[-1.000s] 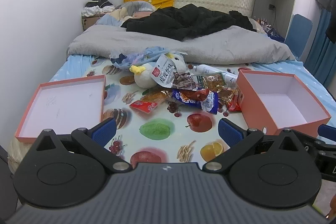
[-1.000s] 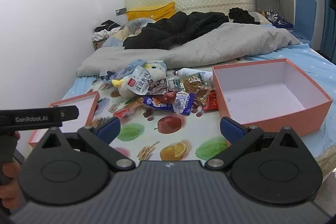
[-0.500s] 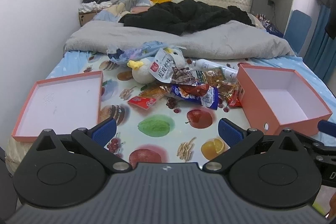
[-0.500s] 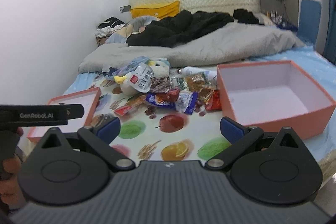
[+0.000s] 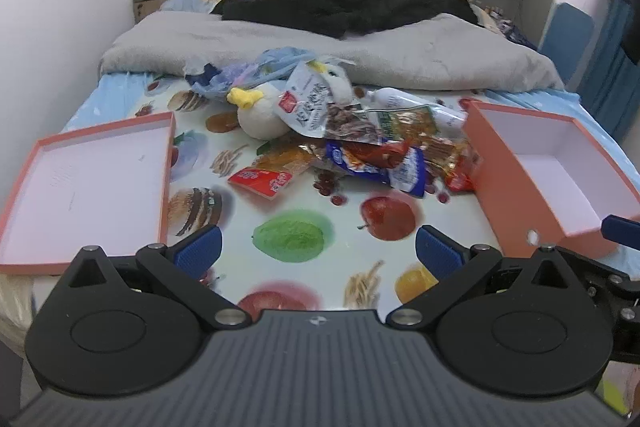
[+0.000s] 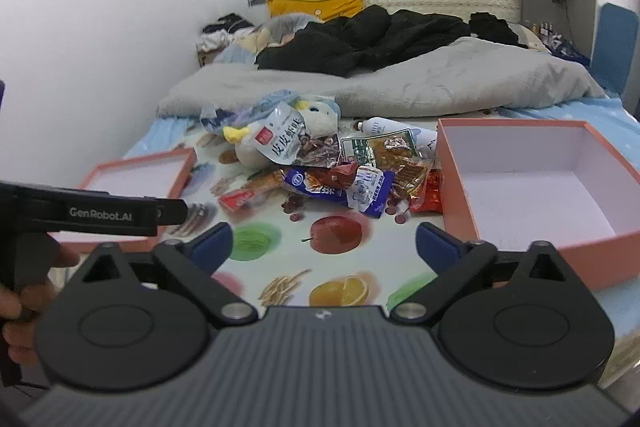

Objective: Organize snacks
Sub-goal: 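Grasp an orange pastry packet with the left gripper while the right grasps a red wrapper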

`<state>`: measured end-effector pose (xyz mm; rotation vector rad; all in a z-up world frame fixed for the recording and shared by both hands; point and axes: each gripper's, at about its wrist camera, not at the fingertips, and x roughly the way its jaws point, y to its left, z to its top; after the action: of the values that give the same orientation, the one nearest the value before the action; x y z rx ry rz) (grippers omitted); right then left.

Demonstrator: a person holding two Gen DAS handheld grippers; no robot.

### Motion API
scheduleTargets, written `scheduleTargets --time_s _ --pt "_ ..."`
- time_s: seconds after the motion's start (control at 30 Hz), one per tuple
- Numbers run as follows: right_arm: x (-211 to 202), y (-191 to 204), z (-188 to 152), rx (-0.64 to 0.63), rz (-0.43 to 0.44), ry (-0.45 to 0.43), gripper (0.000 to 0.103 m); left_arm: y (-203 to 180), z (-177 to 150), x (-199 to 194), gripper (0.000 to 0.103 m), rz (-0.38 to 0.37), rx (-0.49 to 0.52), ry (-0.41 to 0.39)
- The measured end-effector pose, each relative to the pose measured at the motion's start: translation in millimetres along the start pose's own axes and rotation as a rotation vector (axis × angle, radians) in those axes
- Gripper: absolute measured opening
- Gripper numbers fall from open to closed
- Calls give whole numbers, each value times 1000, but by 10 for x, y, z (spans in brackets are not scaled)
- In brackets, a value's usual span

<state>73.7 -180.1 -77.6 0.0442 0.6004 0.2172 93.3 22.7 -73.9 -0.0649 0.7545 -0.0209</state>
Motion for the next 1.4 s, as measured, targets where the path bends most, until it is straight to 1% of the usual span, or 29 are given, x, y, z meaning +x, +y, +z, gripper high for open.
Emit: scheduleTargets --time_s 0.1,0.2,0.27,0.53,0.67,0.8,0.87,0.9,0.97,1.0,1.17,1.23,1.27,1.3,1.4 --pt "236 -1 72 -21 11 19 96 80 57 262 103 -8 -11 16" --pt "480 2 175 -55 10 25 96 170 114 541 103 -25 -5 35" --pt "660 -23 251 -52 22 34 96 216 151 723 103 -30 2 53" --pt "1342 -99 441 -30 56 70 96 318 287 1518 103 -39 84 104" --pt "1714 -172 491 1 63 106 96 259 371 1919 103 -40 153 110" --pt "2043 -223 537 14 45 140 96 176 448 2293 103 -43 230 118" --pt "2198 -263 574 39 63 162 96 129 491 2458 102 -44 281 116" --pt "2265 -272 588 48 67 168 96 103 501 2537 101 -43 307 117" --pt "2409 -281 616 51 44 182 96 61 517 2688 98 -37 356 121" --pt "2468 -283 624 50 42 187 96 44 510 2741 95 -33 377 122" --pt "2731 -329 650 67 54 212 96 -6 494 3038 88 -23 491 125" --pt "2821 -339 646 69 62 226 90 -27 477 3150 84 -13 538 127" --pt "2855 -343 641 66 66 233 82 -35 470 3193 84 -8 555 129" --pt "2898 -341 632 62 67 246 78 -55 454 3240 83 2 586 127" --pt "3001 -340 597 50 67 273 77 -125 395 3321 77 25 676 103"
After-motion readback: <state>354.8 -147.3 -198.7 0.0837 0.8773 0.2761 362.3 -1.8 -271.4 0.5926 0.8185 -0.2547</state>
